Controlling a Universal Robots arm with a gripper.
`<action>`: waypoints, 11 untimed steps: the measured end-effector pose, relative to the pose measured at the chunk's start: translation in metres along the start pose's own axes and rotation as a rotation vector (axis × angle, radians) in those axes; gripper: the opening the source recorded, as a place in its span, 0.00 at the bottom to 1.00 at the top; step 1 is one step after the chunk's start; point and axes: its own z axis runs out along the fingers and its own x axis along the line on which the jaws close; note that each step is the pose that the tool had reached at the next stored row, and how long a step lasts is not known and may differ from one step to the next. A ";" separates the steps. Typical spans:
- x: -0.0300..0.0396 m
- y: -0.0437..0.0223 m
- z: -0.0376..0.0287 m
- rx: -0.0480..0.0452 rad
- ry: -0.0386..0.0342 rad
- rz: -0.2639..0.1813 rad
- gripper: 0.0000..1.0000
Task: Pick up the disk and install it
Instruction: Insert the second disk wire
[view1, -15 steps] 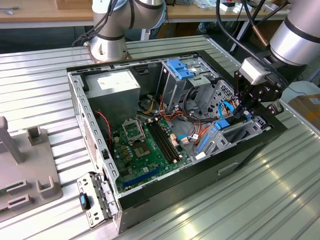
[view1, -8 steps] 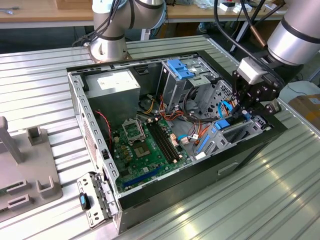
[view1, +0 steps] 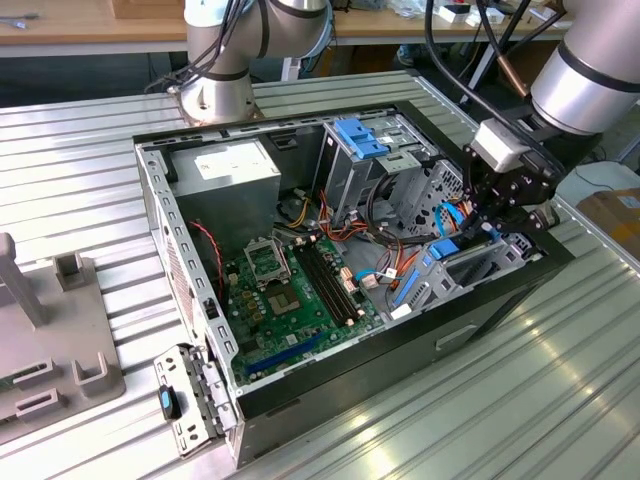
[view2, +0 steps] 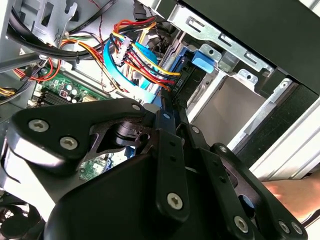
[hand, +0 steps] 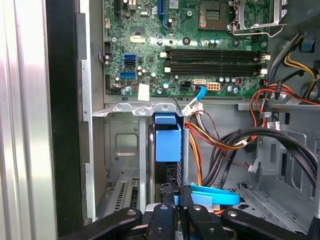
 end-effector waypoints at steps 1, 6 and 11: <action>0.0001 0.0001 0.0019 0.0000 -0.0003 0.000 0.16; 0.0001 0.0002 0.0025 0.0009 0.0010 0.021 0.16; 0.0001 0.0002 0.0025 0.0010 0.0010 0.023 0.16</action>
